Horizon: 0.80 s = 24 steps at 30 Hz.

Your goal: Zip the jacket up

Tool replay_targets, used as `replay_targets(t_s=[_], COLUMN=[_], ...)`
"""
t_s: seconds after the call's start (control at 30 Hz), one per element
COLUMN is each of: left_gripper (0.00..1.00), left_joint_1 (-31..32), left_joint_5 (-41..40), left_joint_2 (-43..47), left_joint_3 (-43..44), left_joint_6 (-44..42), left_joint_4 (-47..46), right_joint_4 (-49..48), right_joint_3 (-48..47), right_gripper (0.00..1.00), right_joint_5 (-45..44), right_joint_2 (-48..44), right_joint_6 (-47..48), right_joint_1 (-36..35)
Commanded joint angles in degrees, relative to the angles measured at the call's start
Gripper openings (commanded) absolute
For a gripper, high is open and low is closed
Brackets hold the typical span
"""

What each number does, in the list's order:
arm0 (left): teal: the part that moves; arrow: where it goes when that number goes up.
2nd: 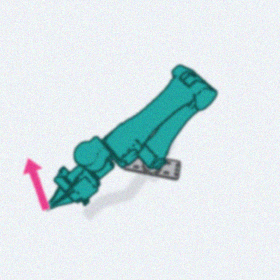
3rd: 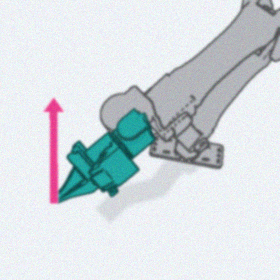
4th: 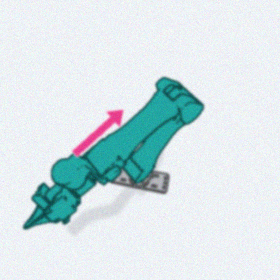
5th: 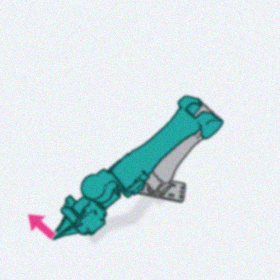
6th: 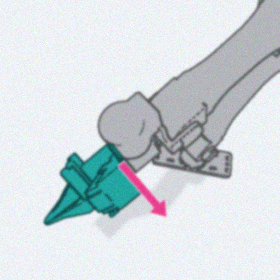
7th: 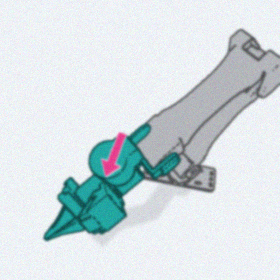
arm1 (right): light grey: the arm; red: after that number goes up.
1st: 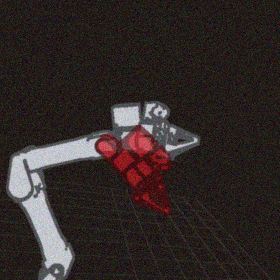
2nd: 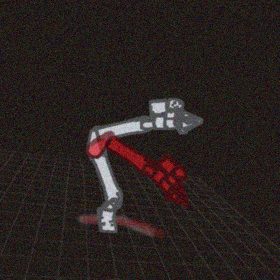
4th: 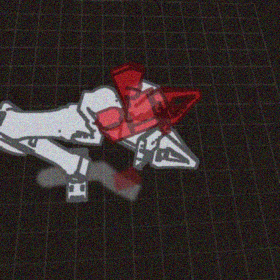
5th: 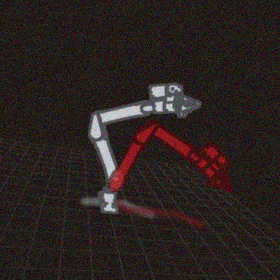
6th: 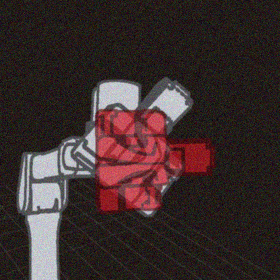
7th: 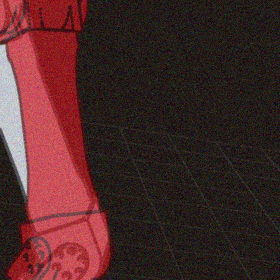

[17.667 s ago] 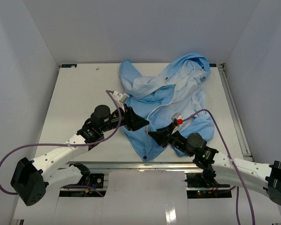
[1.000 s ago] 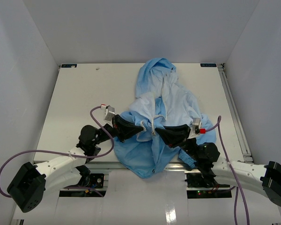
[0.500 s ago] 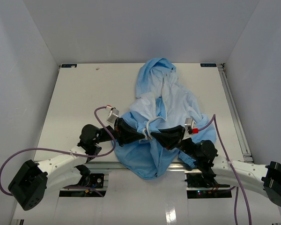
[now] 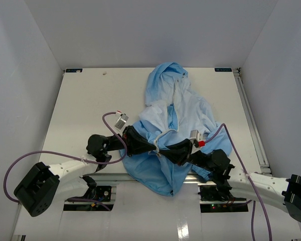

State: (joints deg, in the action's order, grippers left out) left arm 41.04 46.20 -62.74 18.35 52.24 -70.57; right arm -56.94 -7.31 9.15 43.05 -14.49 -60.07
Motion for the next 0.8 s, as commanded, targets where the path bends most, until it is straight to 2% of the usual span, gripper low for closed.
replay_targets(t_s=[0.0,0.17,0.47,0.77], left_gripper=[0.0,0.0,0.0,0.0], left_joint_1=[0.18,0.18,0.18,0.18], left_joint_5=[-0.9,-3.99,-2.54,-2.66], left_joint_2=[3.01,6.5,4.41,4.79], left_joint_3=[2.48,2.32,2.57,2.3], left_joint_6=[-3.1,-9.05,-7.77,-8.03], left_joint_4=[4.39,13.25,11.44,11.3], right_joint_4=[6.34,14.64,25.93,36.26], right_joint_3=[-2.66,-1.94,-6.25,-9.97], right_gripper=[0.18,0.25,0.38,0.44], right_joint_5=[-1.98,-5.36,-4.55,-4.17], right_joint_2=[-0.01,-2.43,-2.79,-1.57], right_joint_6=[-2.99,-6.51,-7.97,-6.73], right_joint_1=[-0.13,-0.13,-0.13,-0.13])
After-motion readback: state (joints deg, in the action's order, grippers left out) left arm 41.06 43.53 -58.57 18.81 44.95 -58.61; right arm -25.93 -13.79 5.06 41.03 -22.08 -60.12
